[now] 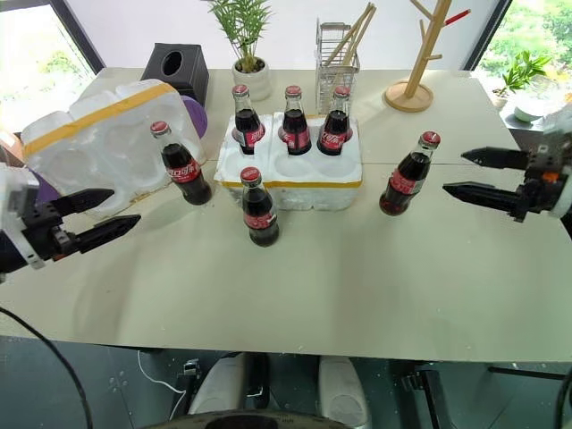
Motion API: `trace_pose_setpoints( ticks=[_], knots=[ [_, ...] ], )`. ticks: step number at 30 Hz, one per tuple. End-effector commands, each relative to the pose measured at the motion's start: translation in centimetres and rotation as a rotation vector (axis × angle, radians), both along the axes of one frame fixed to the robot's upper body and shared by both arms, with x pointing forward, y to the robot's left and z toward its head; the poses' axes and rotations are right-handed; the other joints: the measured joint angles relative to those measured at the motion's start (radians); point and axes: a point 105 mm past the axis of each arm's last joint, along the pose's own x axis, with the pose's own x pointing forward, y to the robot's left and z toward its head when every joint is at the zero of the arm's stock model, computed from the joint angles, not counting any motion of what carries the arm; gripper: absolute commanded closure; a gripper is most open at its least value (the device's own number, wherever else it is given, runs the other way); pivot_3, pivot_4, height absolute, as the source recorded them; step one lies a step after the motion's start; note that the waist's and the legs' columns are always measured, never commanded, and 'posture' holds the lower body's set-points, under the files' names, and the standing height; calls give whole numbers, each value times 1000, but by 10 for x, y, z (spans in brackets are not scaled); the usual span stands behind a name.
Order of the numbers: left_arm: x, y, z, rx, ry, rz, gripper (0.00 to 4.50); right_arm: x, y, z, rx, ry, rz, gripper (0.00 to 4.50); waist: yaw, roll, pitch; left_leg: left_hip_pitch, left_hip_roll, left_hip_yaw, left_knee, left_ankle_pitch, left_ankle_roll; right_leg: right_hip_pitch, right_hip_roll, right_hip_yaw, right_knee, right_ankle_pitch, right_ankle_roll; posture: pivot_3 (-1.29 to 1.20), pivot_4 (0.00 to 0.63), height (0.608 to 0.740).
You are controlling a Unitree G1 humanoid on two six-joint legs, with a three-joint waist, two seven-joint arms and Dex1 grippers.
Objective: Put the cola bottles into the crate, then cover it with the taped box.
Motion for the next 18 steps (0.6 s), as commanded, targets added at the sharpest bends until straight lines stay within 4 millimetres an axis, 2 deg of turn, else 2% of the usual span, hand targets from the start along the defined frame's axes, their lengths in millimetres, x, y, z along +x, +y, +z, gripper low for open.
trace_pose_setpoints(
  ticks=[1,3,7,10,14,18],
  knots=[
    [18,3,1,9,-45,34,186,-29,29,21,40,-4,136,0,0,-1,0,0,0,0,0,0,0,0,0,0,0,0,0,0,150,740],
    [30,0,-1,8,-53,33,186,-43,42,22,39,9,190,0,1,-1,0,0,0,1,1,0,0,0,0,0,0,0,0,0,150,740],
    [46,-6,-4,8,-61,4,186,-57,52,23,37,25,212,0,3,-5,-2,-1,-1,1,2,0,1,0,0,0,0,0,0,0,150,740],
    [59,-10,-6,6,-64,-11,186,-68,61,30,64,19,242,0,3,-6,-2,-1,-1,1,2,0,1,0,0,0,0,0,0,0,150,740],
    [78,-16,-12,19,-70,-30,186,-75,73,38,86,-2,274,0,3,-7,-3,-1,0,0,2,0,1,0,0,0,0,0,0,0,150,740],
    [97,-28,-18,15,-74,-44,186,-74,81,38,80,-15,281,0,4,-8,-3,-1,-1,0,3,0,1,0,0,-1,0,0,1,0,150,740]
  ],
)
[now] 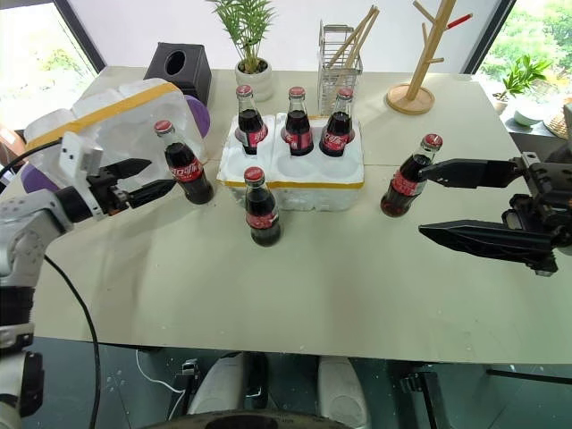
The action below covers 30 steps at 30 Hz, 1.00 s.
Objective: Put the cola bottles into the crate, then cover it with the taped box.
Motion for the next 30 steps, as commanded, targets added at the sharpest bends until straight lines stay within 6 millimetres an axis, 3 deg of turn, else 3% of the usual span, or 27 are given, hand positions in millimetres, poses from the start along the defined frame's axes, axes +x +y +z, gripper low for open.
trace_pose_setpoints(
  ticks=[1,8,13,18,23,26,30],
  knots=[
    [13,-6,0,32,-33,-12,186,-4,8,8,2,-51,21,0,0,-1,0,0,0,0,0,0,0,0,0,0,0,0,0,0,150,740],
    [32,-15,-11,14,-32,-12,186,4,15,13,35,-88,16,0,-2,-2,-1,0,0,0,0,0,1,0,0,0,0,0,1,0,150,740],
    [35,-14,-10,-26,-43,-7,1763,14,15,12,61,-72,-6,0,-2,-2,-1,-1,0,0,0,0,1,0,0,0,0,0,1,0,150,740],
    [34,-9,-2,-65,-54,6,1750,25,15,13,45,-140,-54,0,-2,-2,-1,-1,0,-1,0,0,1,0,-1,0,0,0,1,0,150,740],
    [1,-14,29,-91,-52,-127,1750,33,12,10,29,-148,-79,0,-9,-4,0,-3,0,-1,0,-1,1,-2,0,1,0,0,1,0,150,740],
    [-25,-25,62,-114,-57,-252,1750,37,9,7,13,-159,-97,0,-6,-7,2,-4,1,-1,0,-1,1,-4,-1,1,1,0,1,0,150,740],
    [-27,-37,101,-118,-128,-310,1750,44,6,4,14,-169,-125,0,10,-8,2,-6,0,-2,2,0,1,-4,-2,-1,1,0,1,0,150,740]
  ],
)
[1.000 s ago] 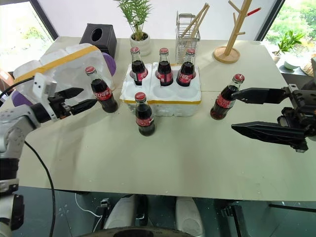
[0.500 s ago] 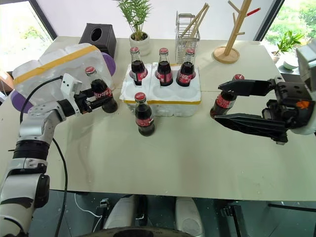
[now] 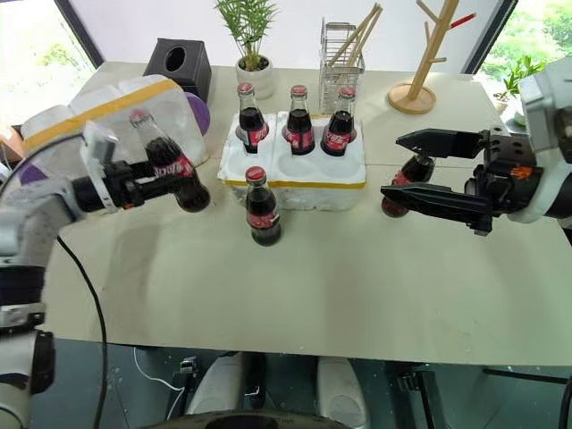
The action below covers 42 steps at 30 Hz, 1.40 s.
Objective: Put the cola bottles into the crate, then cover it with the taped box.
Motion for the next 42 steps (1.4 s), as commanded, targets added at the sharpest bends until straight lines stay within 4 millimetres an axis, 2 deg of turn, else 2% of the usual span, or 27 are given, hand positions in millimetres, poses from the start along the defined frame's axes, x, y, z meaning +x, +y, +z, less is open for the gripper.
trace_pose_setpoints(
  ticks=[1,4,6,9,12,20,25,27,28,30,31,34,37,40,42],
  knots=[
    [-2,-15,62,-51,-191,-61,1750,5,-3,4,11,-49,-22,0,9,-1,0,0,0,0,1,0,0,1,0,0,0,0,0,0,150,740],
    [17,-32,78,-75,-238,-73,1750,9,-3,1,14,-55,-33,0,18,-1,0,0,-2,1,2,0,0,1,2,-1,0,0,1,0,150,740],
    [30,-47,75,-62,-245,-92,1750,11,-1,-1,17,-60,-39,0,20,-1,-1,0,-3,0,2,0,0,1,2,-2,0,1,1,0,150,740],
    [46,-62,62,-36,-226,-121,1750,13,1,-4,21,-63,-48,0,13,-1,-1,0,-3,1,2,0,1,2,2,-2,-1,1,2,0,150,740],
    [55,-68,48,-6,-203,-132,1750,14,0,-7,29,-59,-64,0,5,-1,0,-1,-2,1,2,0,1,0,4,-2,-1,0,2,0,150,740],
    [60,-80,14,67,-176,-163,1750,15,-3,-13,56,-45,-99,0,-7,-1,0,-5,-1,0,3,0,1,-5,4,-2,2,0,2,0,150,740],
    [65,-86,-6,134,-180,-144,1750,19,-1,-17,60,-42,-105,0,-6,-1,0,-9,0,-2,13,-2,5,-5,4,-2,7,0,3,0,150,740],
    [64,-86,-9,129,-165,-152,1750,20,0,-18,62,-41,-102,0,-6,-1,0,-10,-1,-2,15,-3,5,-5,3,-2,8,0,3,0,150,740],
    [63,-85,-10,121,-157,-153,950,21,1,-19,62,-41,-102,0,-7,-1,0,-10,-1,-2,15,-3,5,-5,3,-2,8,0,3,0,150,740],
    [62,-84,-11,108,-147,-151,225,23,3,-22,51,-45,-103,0,-8,-1,0,-10,-1,-2,16,-3,5,-5,3,-2,8,0,3,0,150,740],
    [61,-82,-11,107,-146,-149,13,24,4,-24,45,-47,-102,0,-7,-1,0,-10,-1,-2,16,-3,6,-5,3,-2,8,0,3,0,150,740],
    [57,-74,-6,111,-173,-131,13,26,8,-30,22,-49,-95,0,-7,-1,0,-10,-1,-2,15,-3,6,-5,3,-2,9,0,3,0,150,740],
    [47,-53,22,51,-203,-103,13,28,12,-38,1,-50,-88,0,-13,-1,0,-10,0,-2,16,-3,6,-6,2,-2,9,0,3,0,150,740],
    [14,-37,47,7,-190,-177,13,29,21,-47,-10,-33,-55,0,-13,-1,0,-10,0,-2,16,-3,5,-6,3,-2,10,0,3,0,150,740],
    [-15,-27,54,14,-161,-239,13,27,32,-56,-15,-5,-5,0,-14,-1,0,-10,0,-2,15,-3,5,-6,2,-2,10,0,3,0,150,740]
  ],
)
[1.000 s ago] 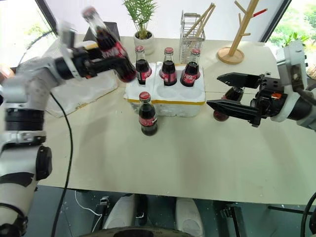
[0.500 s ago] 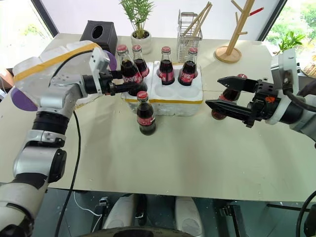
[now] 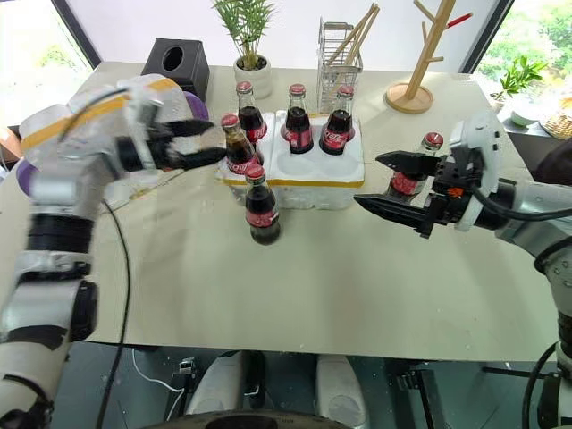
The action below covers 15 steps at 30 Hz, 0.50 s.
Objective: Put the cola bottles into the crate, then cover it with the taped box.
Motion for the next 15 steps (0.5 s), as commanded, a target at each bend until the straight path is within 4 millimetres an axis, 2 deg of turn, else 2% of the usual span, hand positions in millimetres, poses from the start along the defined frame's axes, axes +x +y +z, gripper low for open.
trace_pose_setpoints(
  ticks=[1,4,6,8,12,15],
  knots=[
    [-49,9,26,-6,-8,-129,13,-7,20,-4,-16,-17,94,0,-1,0,0,0,0,0,0,0,0,0,0,0,0,0,0,0,150,740],
    [-73,20,18,62,33,-128,13,-2,33,-15,-12,2,124,0,2,1,-1,1,0,0,0,0,0,1,0,0,0,0,0,0,150,740],
    [-91,35,4,135,74,-95,13,8,47,-28,-8,22,135,0,1,0,-1,2,0,0,0,0,0,2,-1,0,0,0,0,0,150,740],
    [-101,41,-2,162,97,-71,13,15,57,-36,-8,34,150,0,-1,0,-1,3,0,0,0,0,-1,2,-1,0,1,0,0,0,150,740],
    [-114,38,-15,180,113,-58,13,28,78,-51,-6,71,171,0,9,0,-1,3,0,0,0,1,-1,2,-2,-1,1,0,-1,0,150,740],
    [-116,31,-21,177,108,-51,13,38,95,-64,-16,77,181,0,7,0,-1,3,-1,0,0,1,-2,3,-3,-2,0,0,-1,0,150,740]
  ],
)
